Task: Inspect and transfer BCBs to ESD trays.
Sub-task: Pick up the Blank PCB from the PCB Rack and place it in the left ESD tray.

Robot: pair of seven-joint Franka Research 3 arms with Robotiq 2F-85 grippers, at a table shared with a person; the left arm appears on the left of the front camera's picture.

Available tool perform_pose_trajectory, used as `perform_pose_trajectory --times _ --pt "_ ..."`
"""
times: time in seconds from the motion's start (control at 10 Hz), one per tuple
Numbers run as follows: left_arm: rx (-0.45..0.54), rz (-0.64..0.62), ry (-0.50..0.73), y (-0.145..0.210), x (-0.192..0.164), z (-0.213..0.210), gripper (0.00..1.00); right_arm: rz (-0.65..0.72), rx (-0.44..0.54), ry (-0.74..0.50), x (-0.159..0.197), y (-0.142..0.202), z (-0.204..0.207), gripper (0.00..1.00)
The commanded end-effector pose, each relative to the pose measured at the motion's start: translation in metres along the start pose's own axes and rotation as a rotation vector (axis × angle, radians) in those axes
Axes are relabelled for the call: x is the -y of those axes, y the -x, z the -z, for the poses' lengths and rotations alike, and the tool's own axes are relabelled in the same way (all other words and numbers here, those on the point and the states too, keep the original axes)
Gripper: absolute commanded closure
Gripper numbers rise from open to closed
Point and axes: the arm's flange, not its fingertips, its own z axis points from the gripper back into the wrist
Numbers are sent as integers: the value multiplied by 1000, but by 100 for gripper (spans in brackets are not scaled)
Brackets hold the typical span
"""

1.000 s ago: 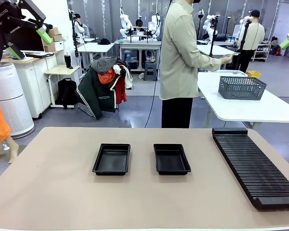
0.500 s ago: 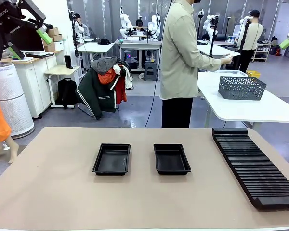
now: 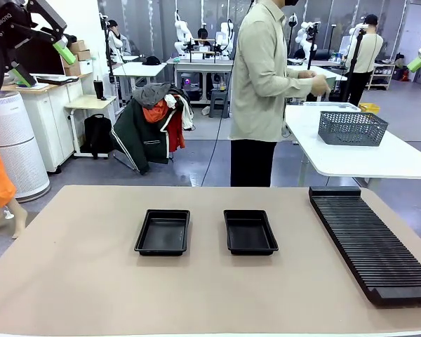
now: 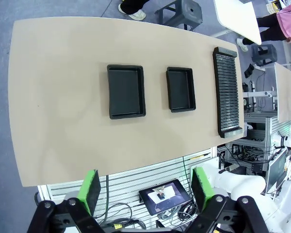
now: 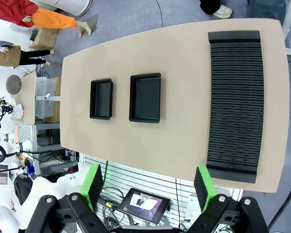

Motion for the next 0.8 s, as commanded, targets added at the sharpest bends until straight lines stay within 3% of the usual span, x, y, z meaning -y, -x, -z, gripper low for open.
perform_pose_trajectory --times 0.0,0.7 --pt "1 2 9 0 -1 -1 0 -4 0 -7 0 0 0 0" --pt "1 2 9 0 -1 -1 0 -4 0 -7 0 0 0 0"
